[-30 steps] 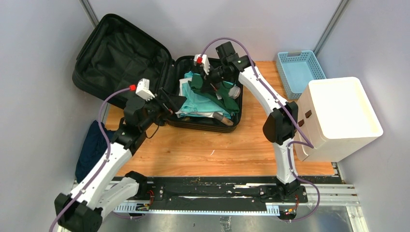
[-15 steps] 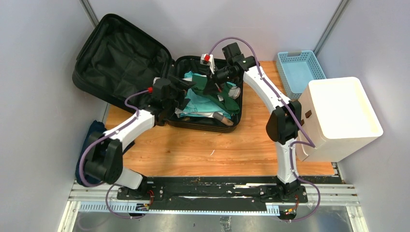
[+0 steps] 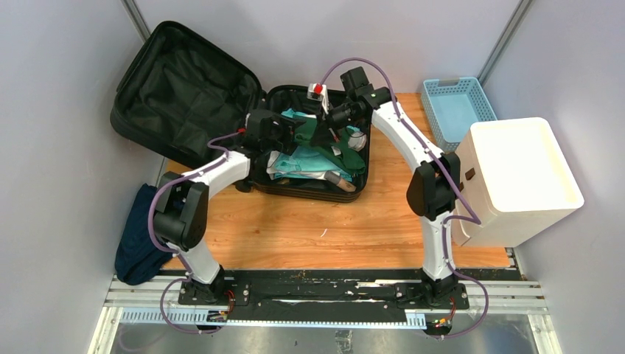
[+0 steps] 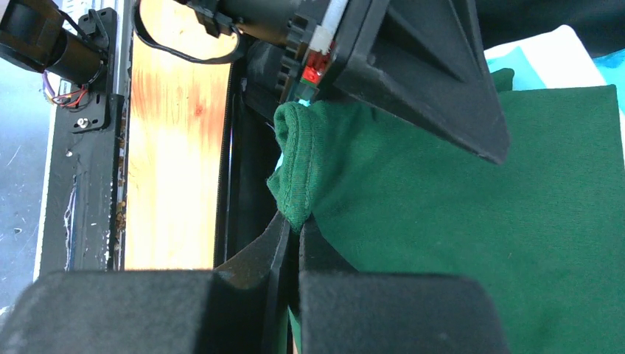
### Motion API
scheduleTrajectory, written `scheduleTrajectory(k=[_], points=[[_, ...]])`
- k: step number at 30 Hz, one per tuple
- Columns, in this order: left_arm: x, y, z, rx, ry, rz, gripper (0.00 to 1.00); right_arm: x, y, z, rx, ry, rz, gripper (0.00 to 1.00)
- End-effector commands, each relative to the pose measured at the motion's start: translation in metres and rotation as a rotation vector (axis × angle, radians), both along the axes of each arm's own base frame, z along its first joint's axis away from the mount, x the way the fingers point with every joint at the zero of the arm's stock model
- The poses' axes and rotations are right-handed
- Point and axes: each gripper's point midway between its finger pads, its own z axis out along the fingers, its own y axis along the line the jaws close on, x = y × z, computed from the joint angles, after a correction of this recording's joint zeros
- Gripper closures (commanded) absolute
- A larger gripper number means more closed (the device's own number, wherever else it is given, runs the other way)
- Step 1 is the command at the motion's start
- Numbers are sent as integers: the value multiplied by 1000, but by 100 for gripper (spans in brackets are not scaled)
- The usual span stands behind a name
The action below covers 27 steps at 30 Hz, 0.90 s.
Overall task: Open, take out, and arrange the luggage
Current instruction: Pick up the clothes from the luggage.
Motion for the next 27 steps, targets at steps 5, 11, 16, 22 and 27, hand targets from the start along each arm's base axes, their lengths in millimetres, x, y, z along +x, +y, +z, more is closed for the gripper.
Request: scheduleTrajectory(k=[5,11,16,22,27], points=[[6,-17,16,11,-64,-88,48,-25,-7,30,79,-10,64,100],[7,-32,26,74,-155,-221,99,-36,-13,30,74,-28,88,98],[5,-37,48,224,-324,-348,100,-53,-32,39,50,-82,110,52],[-12,-49,96,498,-713,-619,100,-63,-72,67,95,-186,78,31],[-33,-62,122,592,-979,-838,100,-53,-98,78,106,-242,27,30]])
